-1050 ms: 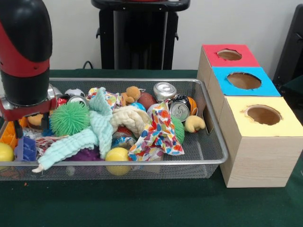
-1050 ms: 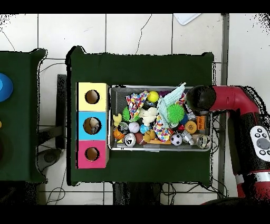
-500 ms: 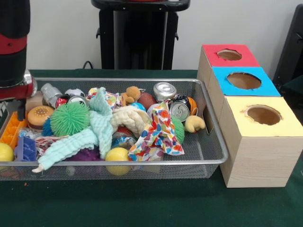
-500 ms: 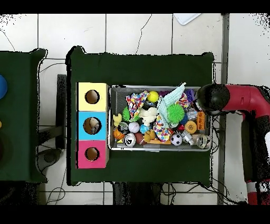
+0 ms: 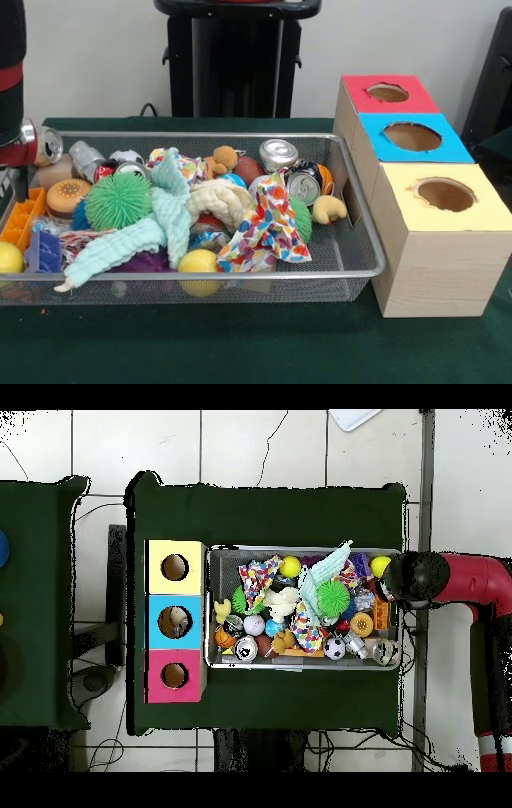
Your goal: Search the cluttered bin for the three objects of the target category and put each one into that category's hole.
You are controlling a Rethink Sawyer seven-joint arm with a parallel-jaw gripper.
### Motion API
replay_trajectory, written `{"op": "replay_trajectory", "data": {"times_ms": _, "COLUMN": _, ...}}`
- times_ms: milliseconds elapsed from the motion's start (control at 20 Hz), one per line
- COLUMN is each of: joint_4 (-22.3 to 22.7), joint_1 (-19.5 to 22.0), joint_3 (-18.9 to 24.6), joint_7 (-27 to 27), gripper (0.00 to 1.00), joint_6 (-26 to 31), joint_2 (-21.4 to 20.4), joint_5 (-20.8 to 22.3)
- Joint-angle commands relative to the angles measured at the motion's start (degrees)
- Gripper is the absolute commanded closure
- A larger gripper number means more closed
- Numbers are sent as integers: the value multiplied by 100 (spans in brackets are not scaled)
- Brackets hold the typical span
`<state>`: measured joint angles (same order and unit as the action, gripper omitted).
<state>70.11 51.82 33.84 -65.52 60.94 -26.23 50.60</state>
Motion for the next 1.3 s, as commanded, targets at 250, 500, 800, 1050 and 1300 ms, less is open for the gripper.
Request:
{"op": "replay_trajectory", "data": {"times_ms": 250, "joint_4": 167, "joint_1": 22, "joint_3": 56, "joint_7": 1971, "gripper": 0, "joint_6": -60, "joint_2": 592, "joint_5": 216}}
{"op": "replay_trajectory", "data": {"times_ms": 500, "joint_4": 66, "joint_1": -19, "joint_3": 69, "joint_7": 1992, "gripper": 0, "joint_6": -24, "joint_2": 709, "joint_5": 225}}
{"op": "replay_trajectory", "data": {"times_ms": 800, "joint_4": -2, "joint_1": -54, "joint_3": 88, "joint_7": 1998, "gripper": 0, "joint_6": -21, "joint_2": 781, "joint_5": 232}}
{"op": "replay_trajectory", "data": {"times_ms": 1050, "joint_4": -128, "joint_1": -123, "joint_3": 57, "joint_7": 1927, "gripper": 0, "joint_6": -147, "joint_2": 969, "joint_5": 349}}
{"op": "replay_trajectory", "data": {"times_ms": 1300, "joint_4": -295, "joint_1": -157, "joint_3": 10, "joint_7": 1957, "gripper": 0, "joint_6": -270, "joint_2": 1118, "joint_5": 486}}
